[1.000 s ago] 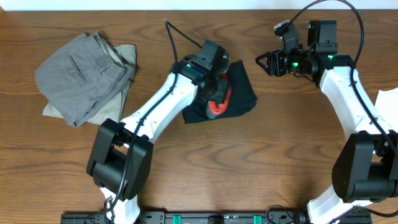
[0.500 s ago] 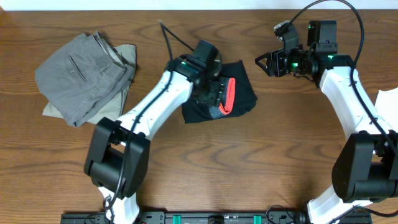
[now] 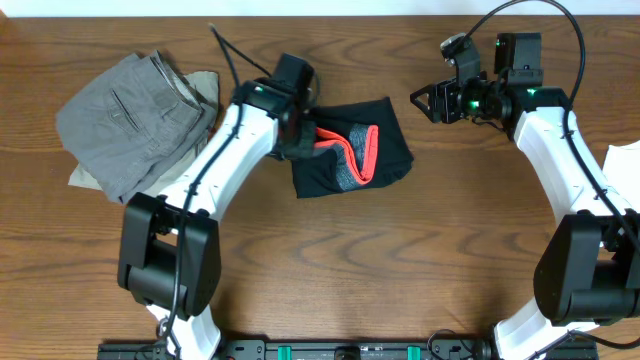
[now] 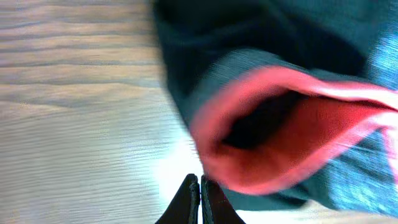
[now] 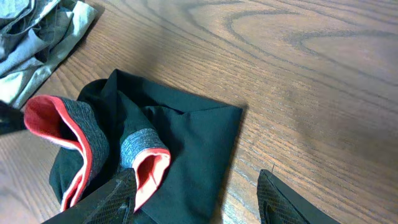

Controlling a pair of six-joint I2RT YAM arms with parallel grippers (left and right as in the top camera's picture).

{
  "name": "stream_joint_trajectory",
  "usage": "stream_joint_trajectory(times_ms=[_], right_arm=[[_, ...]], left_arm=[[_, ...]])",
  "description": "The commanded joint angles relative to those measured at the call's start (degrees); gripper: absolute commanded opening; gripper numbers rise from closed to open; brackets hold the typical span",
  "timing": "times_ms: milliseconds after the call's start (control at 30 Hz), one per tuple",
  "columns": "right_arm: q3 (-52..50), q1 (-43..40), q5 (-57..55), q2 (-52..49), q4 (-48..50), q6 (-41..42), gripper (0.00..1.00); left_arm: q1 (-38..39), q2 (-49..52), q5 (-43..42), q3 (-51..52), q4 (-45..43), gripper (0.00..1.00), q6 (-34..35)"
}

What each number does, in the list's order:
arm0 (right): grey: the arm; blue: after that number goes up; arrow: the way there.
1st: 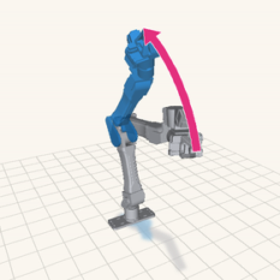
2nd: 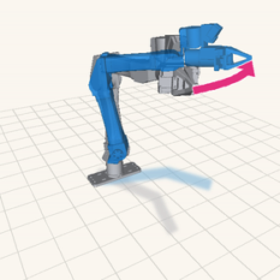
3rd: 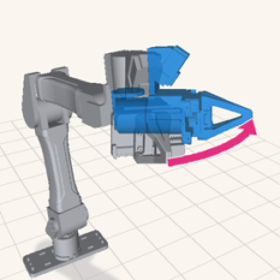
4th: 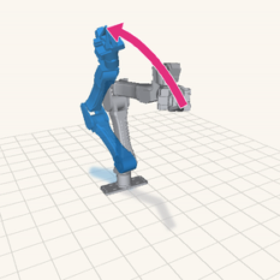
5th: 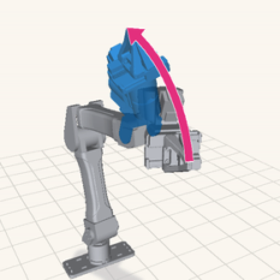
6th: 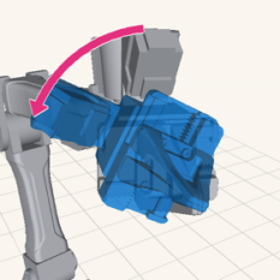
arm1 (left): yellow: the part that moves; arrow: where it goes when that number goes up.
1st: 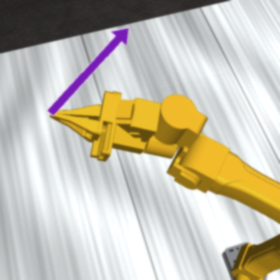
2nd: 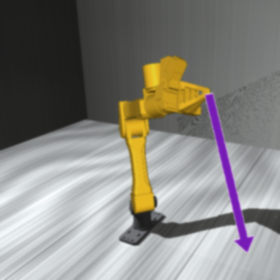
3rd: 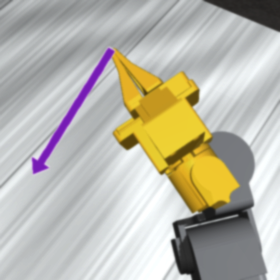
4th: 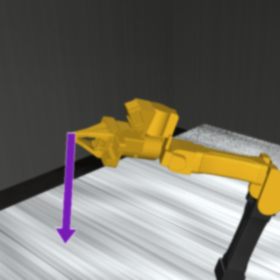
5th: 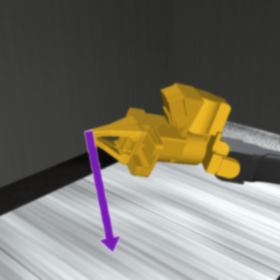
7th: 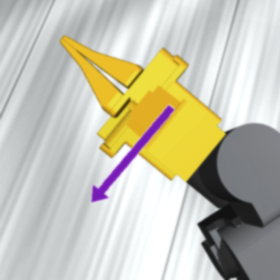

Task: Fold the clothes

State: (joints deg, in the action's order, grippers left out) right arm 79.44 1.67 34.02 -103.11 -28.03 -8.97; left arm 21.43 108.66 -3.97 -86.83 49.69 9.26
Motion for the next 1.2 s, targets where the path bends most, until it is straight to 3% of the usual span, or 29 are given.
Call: stream_joint_trajectory(times_ms=[0, 400, 1000, 1067, 1167], right_arm=[[0.5, -0.3, 0.3, 1.2, 0.0, 0.8, 0.60], [0.5, -0.3, 0.3, 1.2, 0.0, 0.8, 0.60], [0.5, -0.3, 0.4, 1.2, -0.2, 0.8, 0.61], [0.5, -0.1, 1.5, 1.2, -0.6, 0.8, 0.63], [0.5, 1.0, 3.5, 1.2, -1.1, 0.7, 0.66]], left_arm=[[-2.6, -1.2, 3.0, -0.3, -0.5, 0.06, 1.2], [1.3, 3.2, -8.3, 0.1, -9.0, 0.06, 2.0], [11.6, 8.1, -9.4, -0.2, -25.9, 0.06, -0.4], [11.2, 7.3, -8.4, -0.8, -24.9, 0.09, -0.4], [9.4, 4.7, -8.4, -1.6, -22.7, 0.24, -0.4]])
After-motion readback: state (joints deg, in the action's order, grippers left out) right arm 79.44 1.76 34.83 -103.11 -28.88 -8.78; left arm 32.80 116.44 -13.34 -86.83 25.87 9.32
